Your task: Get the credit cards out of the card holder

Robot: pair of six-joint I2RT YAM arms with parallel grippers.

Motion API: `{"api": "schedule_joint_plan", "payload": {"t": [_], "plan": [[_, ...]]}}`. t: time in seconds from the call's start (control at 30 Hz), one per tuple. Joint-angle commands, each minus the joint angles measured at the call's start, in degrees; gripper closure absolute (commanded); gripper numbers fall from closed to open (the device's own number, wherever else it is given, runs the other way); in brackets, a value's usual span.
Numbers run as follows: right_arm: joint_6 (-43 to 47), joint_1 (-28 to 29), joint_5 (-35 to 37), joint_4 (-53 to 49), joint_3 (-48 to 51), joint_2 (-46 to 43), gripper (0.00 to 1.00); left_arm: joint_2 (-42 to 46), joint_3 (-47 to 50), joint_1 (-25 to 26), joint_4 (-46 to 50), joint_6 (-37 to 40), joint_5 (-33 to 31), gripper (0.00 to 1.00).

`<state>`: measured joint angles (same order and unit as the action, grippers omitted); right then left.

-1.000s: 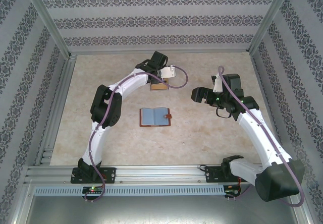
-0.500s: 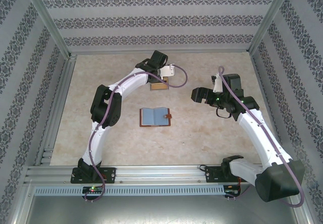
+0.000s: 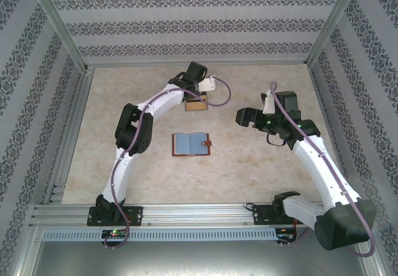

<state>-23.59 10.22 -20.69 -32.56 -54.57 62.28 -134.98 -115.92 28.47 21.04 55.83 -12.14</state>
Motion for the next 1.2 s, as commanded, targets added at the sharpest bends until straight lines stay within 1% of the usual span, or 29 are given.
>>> {"api": "schedule_joint_plan", "payload": {"t": [0.0, 0.13, 0.27, 0.33, 0.43, 0.47, 0.53, 0.6, 0.67, 0.7, 0.73, 0.77, 0.8, 0.9, 1.03, 1.17], "plan": [[0.0, -0.6, -1.0, -1.4, 0.4, -1.4, 0.02, -2.1, -2.1, -0.9, -5.0, -1.4, -2.4, 0.59], [-0.3, -0.6, -1.1, -1.5, 0.3, -1.5, 0.02, -2.7, -3.7, -1.4, -5.4, -3.8, -3.0, 0.57], [-0.9, -0.6, 0.2, -1.3, 0.5, -1.5, 0.02, -1.0, -4.8, -1.4, -3.7, -8.6, -1.9, 0.51], [-1.8, -0.6, 0.5, -0.6, 0.6, -1.6, 0.02, 0.6, -5.7, -1.4, -1.5, -11.9, 0.0, 0.49], [-6.2, -0.8, 3.5, -0.4, 0.4, -1.1, 0.02, 3.7, -5.7, -1.4, 0.0, -17.2, 2.9, 0.45], [-6.2, -0.9, 2.7, 0.3, 0.5, -1.0, 0.02, 4.8, -5.5, -1.3, 0.3, -19.0, 3.7, 0.45], [-4.0, -1.8, -1.5, 2.4, 0.5, -0.2, 0.02, 7.2, -4.6, -1.5, 0.8, -22.7, 5.8, 0.40], [-6.2, -2.2, -2.2, 1.4, 0.0, 1.3, 0.02, 9.6, -3.3, -1.4, 0.8, -26.1, 6.6, 0.33], [-8.2, -3.0, -6.4, 4.2, 1.3, 1.9, 0.02, 12.2, -1.6, -1.5, 0.9, -29.7, 7.6, 0.27], [-9.5, -3.6, -8.9, 7.5, 2.8, 1.7, 0.02, 13.8, -0.4, -1.6, 0.8, -31.8, 7.8, 0.24], [-11.0, -3.7, -9.7, 10.3, 4.1, 1.6, 0.02, 15.5, 1.1, -1.7, 0.6, -34.7, 8.2, 0.14], [-11.4, -3.7, -9.6, 10.9, 4.5, 1.8, 0.02, 17.0, 2.5, -1.9, 0.5, -37.3, 8.8, 0.02], [-11.2, -3.8, -9.5, 10.4, 4.1, 2.6, 0.02, 18.8, 4.6, -2.1, 0.3, -40.1, 9.7, 0.00], [-9.7, -3.3, -10.2, 10.0, 3.0, 5.1, 0.02, 24.7, 11.8, -2.7, -1.3, -48.1, 11.4, 0.01], [-8.9, -0.3, -8.2, 11.2, 2.6, 7.2, 0.02, 32.5, 22.9, -3.7, -3.4, -59.2, 12.9, 0.01], [-8.3, 4.6, -5.6, 10.9, 1.2, 11.2, 0.14, 38.5, 31.8, -4.9, -2.6, -70.0, 14.9, 0.01]]}}
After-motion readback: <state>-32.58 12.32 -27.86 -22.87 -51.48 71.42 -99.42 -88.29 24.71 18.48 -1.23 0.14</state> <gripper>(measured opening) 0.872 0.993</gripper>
